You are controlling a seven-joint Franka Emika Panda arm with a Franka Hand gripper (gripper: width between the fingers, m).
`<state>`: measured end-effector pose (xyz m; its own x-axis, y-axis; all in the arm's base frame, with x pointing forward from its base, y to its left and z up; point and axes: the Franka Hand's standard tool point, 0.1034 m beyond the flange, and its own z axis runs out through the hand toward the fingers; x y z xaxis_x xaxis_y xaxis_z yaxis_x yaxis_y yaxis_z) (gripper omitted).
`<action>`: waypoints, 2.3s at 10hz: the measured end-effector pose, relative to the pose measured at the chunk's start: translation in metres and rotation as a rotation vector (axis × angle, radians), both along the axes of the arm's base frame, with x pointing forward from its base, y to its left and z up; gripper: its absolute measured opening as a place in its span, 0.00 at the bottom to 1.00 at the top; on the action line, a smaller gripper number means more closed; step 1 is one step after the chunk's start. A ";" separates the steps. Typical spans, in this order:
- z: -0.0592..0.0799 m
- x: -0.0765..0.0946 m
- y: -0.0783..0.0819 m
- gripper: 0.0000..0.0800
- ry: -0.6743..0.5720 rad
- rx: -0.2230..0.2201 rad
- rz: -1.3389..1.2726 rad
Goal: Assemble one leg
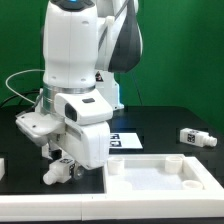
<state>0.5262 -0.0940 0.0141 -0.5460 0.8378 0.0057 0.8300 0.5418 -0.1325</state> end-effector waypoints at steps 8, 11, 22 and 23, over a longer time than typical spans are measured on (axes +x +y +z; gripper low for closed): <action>0.037 0.003 -0.019 0.35 -0.068 0.000 -0.104; 0.067 -0.026 0.016 0.36 -0.148 -0.004 -0.483; 0.056 -0.057 0.096 0.36 -0.159 -0.022 -1.815; 0.055 -0.057 0.106 0.36 -0.143 -0.019 -1.930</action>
Offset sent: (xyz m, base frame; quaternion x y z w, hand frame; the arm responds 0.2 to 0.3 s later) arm 0.0000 0.0000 0.0000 0.0000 0.0000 0.0000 1.0000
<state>0.4690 0.0116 0.0692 0.9757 0.2162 0.0365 0.2168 -0.9761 -0.0135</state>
